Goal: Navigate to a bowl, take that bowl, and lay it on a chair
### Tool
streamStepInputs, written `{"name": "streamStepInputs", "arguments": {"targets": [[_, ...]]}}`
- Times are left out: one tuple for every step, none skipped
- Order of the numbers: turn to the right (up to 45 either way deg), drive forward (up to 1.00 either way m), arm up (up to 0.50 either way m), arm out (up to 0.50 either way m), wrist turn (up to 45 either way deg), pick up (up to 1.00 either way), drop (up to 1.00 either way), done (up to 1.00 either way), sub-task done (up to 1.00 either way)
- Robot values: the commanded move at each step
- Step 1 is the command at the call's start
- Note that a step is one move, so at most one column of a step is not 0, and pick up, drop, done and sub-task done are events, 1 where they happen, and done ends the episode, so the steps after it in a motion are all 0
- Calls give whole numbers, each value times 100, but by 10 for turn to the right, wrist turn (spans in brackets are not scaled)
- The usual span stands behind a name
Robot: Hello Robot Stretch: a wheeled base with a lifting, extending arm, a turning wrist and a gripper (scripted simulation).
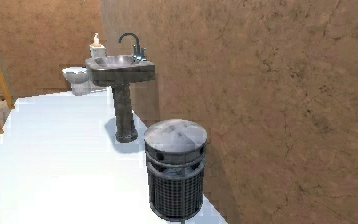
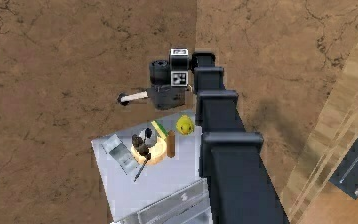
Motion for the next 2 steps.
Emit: {"name": "streamStepInputs", "arguments": {"targets": [[0, 0, -26, 0, 0, 0, 0, 0, 0], [0, 0, 0, 0, 0, 100, 0, 0, 0]]}}
